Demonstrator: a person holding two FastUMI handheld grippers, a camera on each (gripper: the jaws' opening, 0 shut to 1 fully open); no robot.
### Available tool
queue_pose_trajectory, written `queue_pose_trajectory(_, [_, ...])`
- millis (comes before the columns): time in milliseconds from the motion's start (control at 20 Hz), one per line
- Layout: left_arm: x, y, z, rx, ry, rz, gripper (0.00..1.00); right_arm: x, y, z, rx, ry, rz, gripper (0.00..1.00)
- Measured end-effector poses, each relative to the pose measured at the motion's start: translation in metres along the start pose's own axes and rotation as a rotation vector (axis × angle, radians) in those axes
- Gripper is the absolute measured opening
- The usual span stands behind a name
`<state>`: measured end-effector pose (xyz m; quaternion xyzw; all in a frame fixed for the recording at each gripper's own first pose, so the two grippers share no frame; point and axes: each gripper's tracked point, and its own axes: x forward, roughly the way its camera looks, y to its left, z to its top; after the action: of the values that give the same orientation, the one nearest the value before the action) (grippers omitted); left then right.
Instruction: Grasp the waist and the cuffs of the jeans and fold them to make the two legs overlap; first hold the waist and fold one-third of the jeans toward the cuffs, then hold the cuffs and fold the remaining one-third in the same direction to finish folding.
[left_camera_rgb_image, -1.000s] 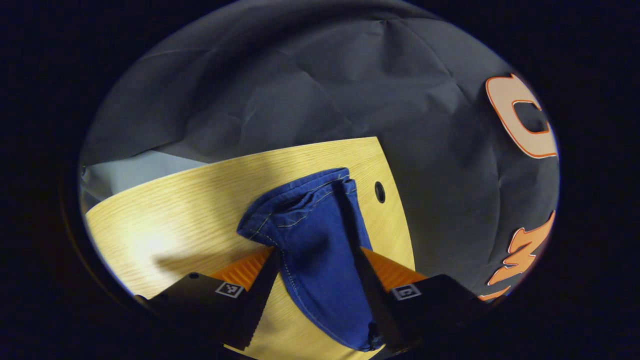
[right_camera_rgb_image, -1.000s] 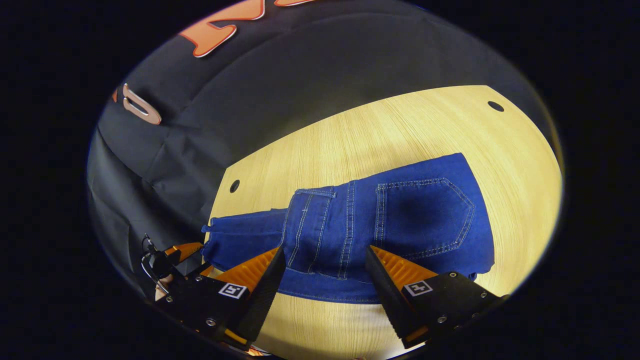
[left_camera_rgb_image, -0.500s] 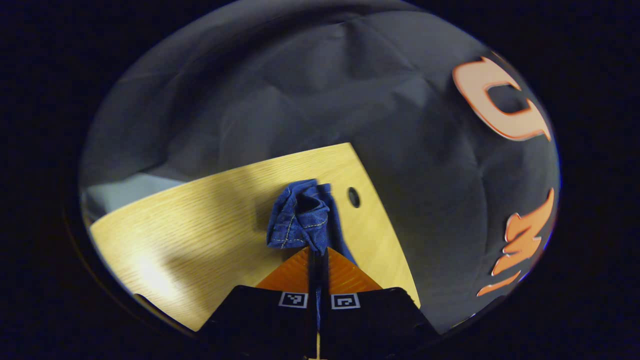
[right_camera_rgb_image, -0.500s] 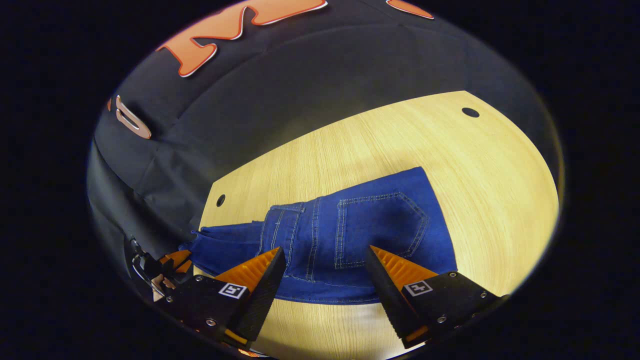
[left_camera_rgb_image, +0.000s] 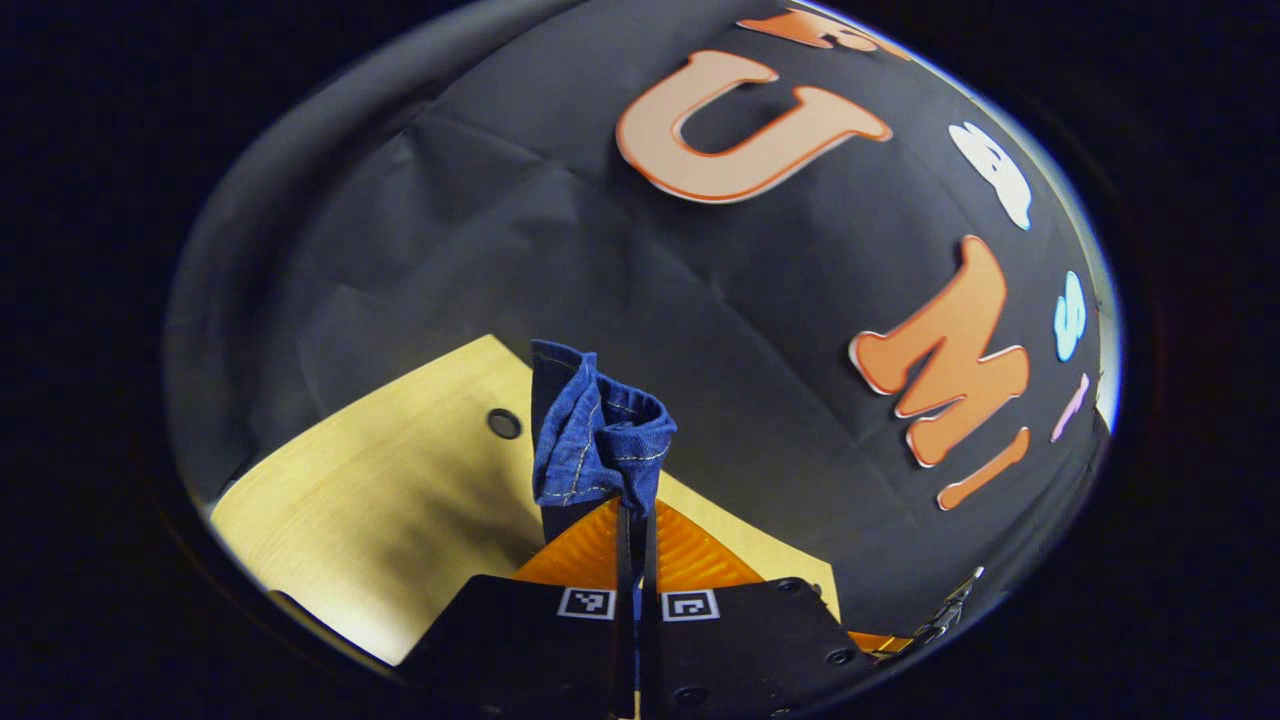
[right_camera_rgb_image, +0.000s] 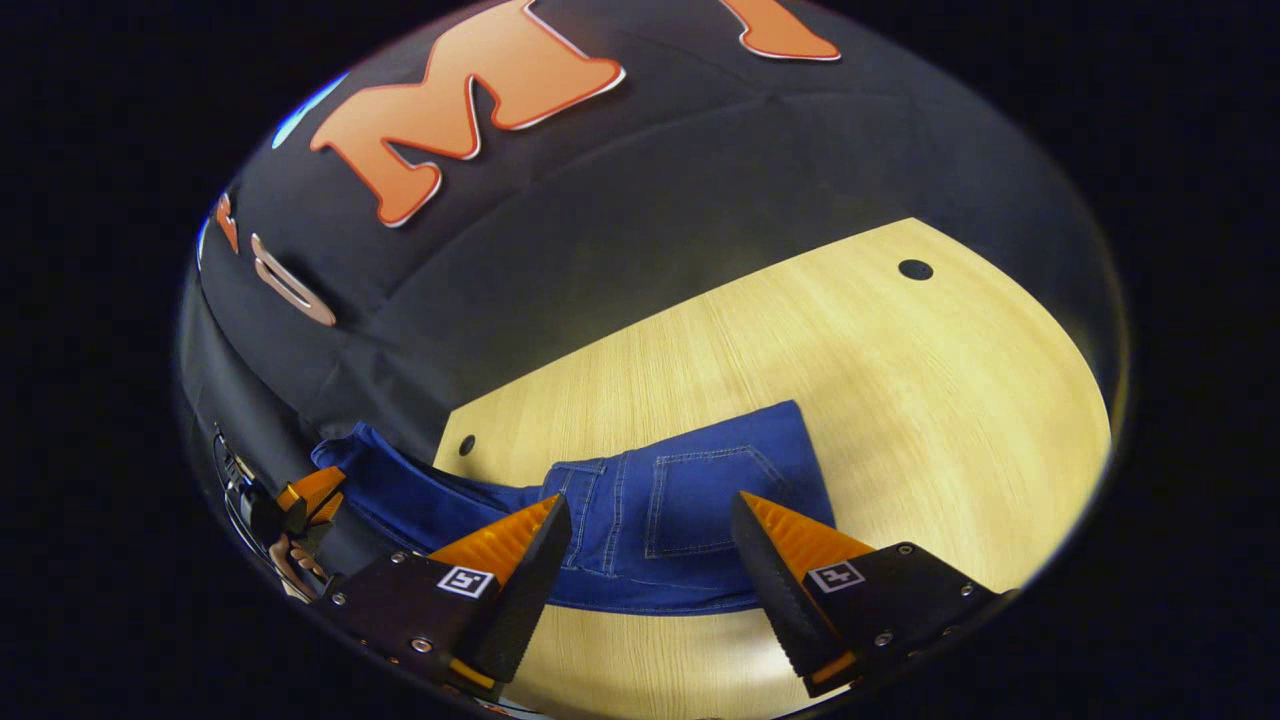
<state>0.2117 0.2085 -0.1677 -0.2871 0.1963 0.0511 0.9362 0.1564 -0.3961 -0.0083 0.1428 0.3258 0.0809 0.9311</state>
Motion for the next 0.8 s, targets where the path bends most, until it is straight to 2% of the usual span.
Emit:
queue_pose_trajectory(200, [0.000,-0.080,-0.028,0.042,0.028,-0.079,0.02,-0.029,-0.044,0.017,0.034,-0.044,-0.008,0.98])
queue_pose_trajectory(450, [0.010,-0.170,-0.102,0.088,0.097,-0.157,0.03,-0.064,-0.104,0.022,0.064,-0.061,-0.033,0.98])
queue_pose_trajectory(650, [0.028,-0.223,-0.206,0.141,0.229,-0.197,0.03,-0.081,-0.149,0.017,0.092,-0.047,-0.046,0.98])
queue_pose_trajectory(700, [0.029,-0.228,-0.238,0.183,0.276,-0.199,0.03,-0.084,-0.160,0.014,0.093,-0.037,-0.050,0.98])
queue_pose_trajectory(800, [0.034,-0.224,-0.296,0.298,0.356,-0.156,0.03,-0.090,-0.175,0.006,0.089,-0.020,-0.054,0.98])
